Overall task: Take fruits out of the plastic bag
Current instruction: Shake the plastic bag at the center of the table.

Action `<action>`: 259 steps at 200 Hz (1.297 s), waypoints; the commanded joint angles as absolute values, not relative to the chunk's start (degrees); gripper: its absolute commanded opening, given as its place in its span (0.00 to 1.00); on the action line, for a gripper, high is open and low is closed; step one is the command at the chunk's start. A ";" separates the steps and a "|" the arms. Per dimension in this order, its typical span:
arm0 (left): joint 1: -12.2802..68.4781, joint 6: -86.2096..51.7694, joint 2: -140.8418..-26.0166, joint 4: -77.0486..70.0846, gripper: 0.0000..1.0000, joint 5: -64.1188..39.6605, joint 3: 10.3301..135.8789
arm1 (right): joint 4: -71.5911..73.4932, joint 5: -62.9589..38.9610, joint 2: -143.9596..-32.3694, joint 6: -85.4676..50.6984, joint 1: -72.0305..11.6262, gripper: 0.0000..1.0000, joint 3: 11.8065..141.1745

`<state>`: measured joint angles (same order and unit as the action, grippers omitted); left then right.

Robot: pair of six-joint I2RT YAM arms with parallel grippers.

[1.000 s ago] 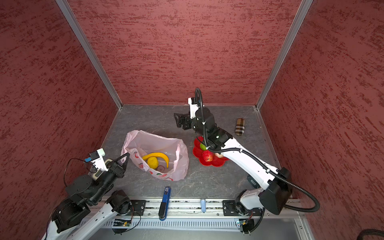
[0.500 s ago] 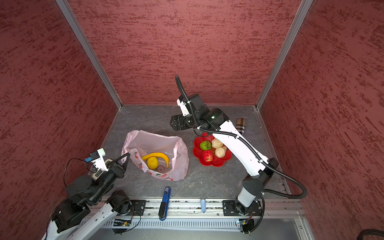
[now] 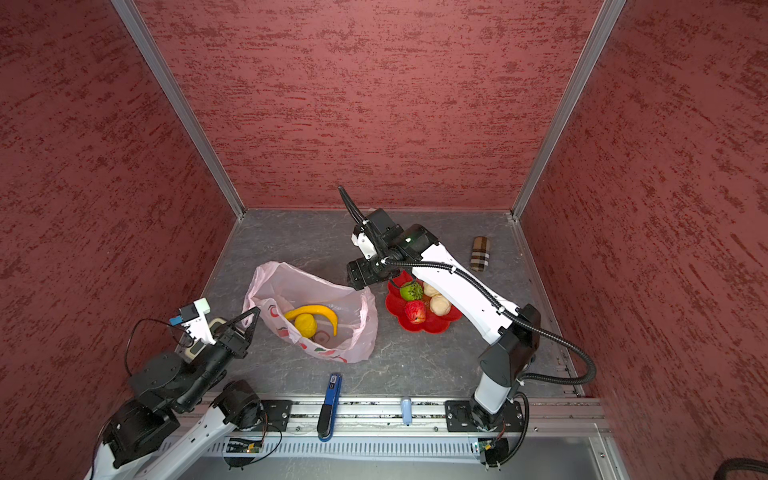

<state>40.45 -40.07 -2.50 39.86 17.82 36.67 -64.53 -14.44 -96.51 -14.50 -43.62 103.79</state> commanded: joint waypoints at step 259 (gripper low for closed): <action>40.07 -30.82 -11.49 23.11 0.00 17.69 38.71 | -34.65 7.38 -92.44 -2.96 -47.72 0.10 101.54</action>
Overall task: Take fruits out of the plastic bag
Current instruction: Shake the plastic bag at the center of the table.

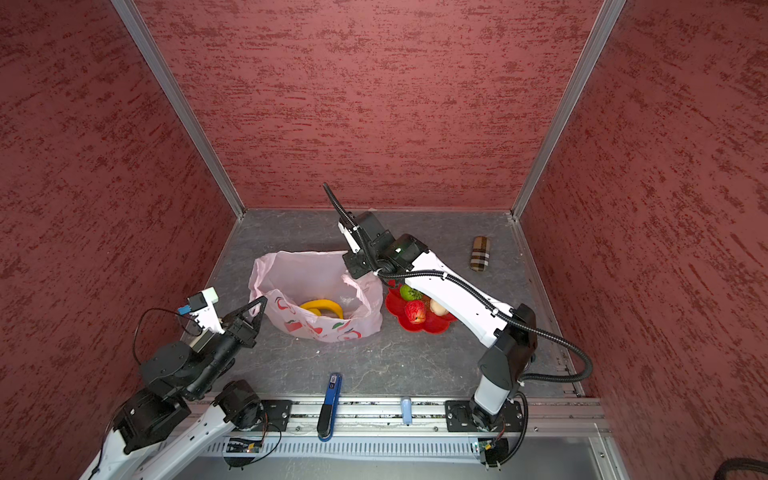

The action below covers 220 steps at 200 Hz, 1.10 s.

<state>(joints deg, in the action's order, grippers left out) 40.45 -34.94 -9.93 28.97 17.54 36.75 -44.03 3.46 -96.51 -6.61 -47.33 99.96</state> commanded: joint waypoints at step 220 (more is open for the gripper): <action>39.90 -47.94 -9.43 59.38 0.00 14.09 42.80 | -37.36 6.13 -70.91 -11.98 -49.83 0.75 81.43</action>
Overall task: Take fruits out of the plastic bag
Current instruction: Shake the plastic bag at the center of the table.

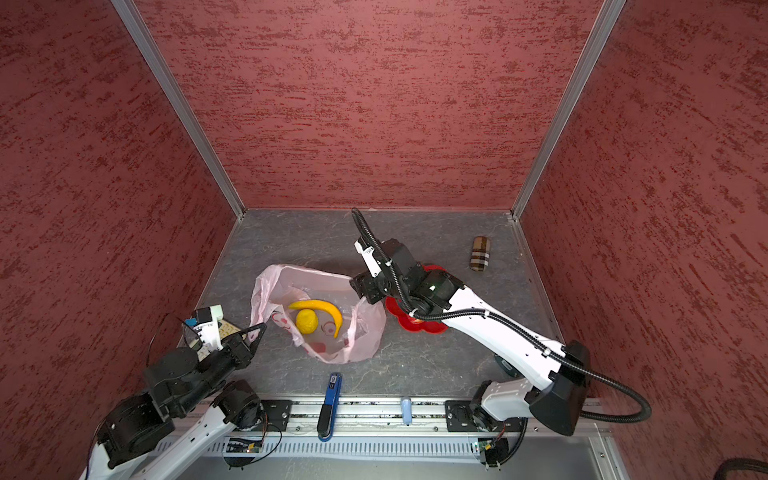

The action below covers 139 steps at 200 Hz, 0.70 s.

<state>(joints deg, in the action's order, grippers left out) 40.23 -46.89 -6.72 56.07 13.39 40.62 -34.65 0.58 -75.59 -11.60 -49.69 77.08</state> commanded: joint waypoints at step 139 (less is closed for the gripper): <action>39.90 -45.61 -7.38 50.52 0.00 19.44 42.21 | -45.19 4.34 -74.72 -7.75 -49.79 0.61 90.62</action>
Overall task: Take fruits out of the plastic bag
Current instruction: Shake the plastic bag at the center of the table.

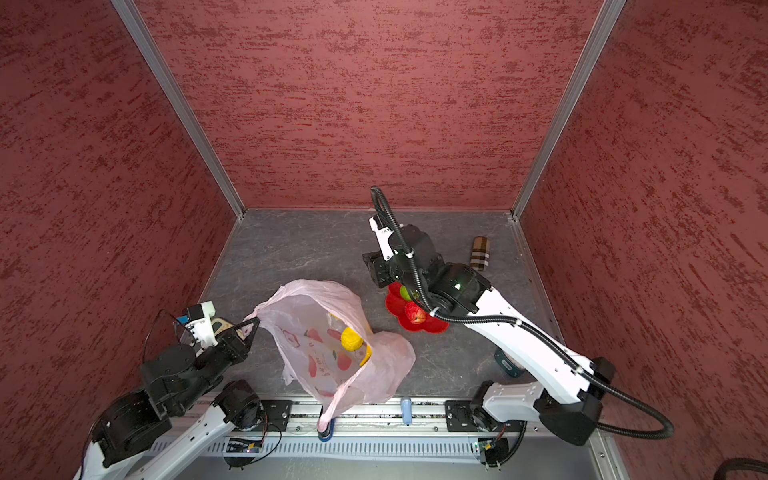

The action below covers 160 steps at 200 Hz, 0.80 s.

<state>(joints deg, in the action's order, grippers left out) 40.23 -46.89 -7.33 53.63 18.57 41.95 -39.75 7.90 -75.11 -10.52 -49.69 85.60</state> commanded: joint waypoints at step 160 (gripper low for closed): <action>39.90 -45.82 -8.95 44.95 0.00 15.95 39.64 | -54.11 -9.85 -95.15 -6.89 -55.72 0.79 103.34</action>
<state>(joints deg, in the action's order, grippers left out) 40.21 -46.65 -8.73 46.37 16.69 40.21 -50.85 -9.47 -93.32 -7.03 -54.94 101.03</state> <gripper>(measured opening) 0.047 0.791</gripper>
